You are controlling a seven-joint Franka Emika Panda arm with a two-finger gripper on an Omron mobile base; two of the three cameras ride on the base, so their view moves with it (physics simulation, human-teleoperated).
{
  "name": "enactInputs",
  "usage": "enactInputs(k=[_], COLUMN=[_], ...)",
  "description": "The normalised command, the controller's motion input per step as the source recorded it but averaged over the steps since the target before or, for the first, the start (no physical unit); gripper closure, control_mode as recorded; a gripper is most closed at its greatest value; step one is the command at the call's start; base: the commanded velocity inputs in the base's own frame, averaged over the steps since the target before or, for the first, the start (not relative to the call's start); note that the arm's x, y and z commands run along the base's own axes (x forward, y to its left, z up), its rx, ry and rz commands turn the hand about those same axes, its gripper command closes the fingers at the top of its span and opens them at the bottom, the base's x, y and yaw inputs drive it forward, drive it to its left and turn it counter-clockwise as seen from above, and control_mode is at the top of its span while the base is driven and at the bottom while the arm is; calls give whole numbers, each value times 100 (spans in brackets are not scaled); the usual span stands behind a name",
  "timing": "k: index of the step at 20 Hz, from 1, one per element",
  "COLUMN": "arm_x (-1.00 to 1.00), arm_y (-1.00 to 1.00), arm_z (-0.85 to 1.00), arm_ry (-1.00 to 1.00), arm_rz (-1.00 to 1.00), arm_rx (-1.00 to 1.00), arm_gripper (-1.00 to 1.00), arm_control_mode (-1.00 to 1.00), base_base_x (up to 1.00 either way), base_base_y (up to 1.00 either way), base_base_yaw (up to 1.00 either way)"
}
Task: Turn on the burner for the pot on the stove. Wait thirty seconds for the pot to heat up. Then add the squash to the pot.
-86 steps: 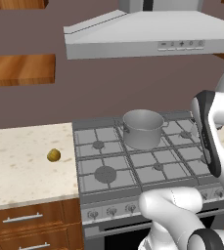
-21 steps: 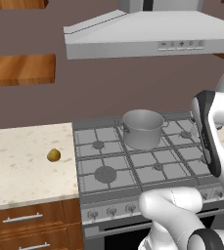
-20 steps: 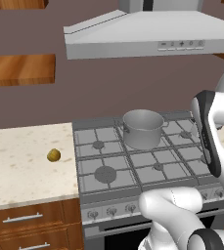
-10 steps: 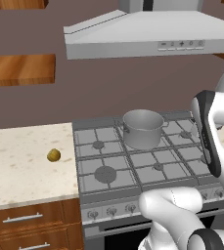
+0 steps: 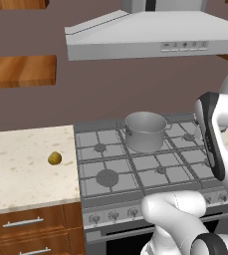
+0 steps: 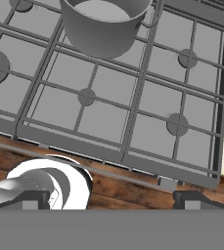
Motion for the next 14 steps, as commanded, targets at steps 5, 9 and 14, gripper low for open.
enactInputs(k=[5, 9, 14], arm_x=[0, 0, 0], arm_y=[0, 0, 0], arm_z=[0, 0, 0], arm_ry=[0, 0, 0], arm_rz=[0, 0, 0], arm_rx=[0, 0, 0], arm_gripper=[-100, -100, -100], arm_control_mode=[-100, -100, -100], base_base_x=[0, 0, 0], base_base_y=[0, 0, 0], base_base_yaw=[0, 0, 0])
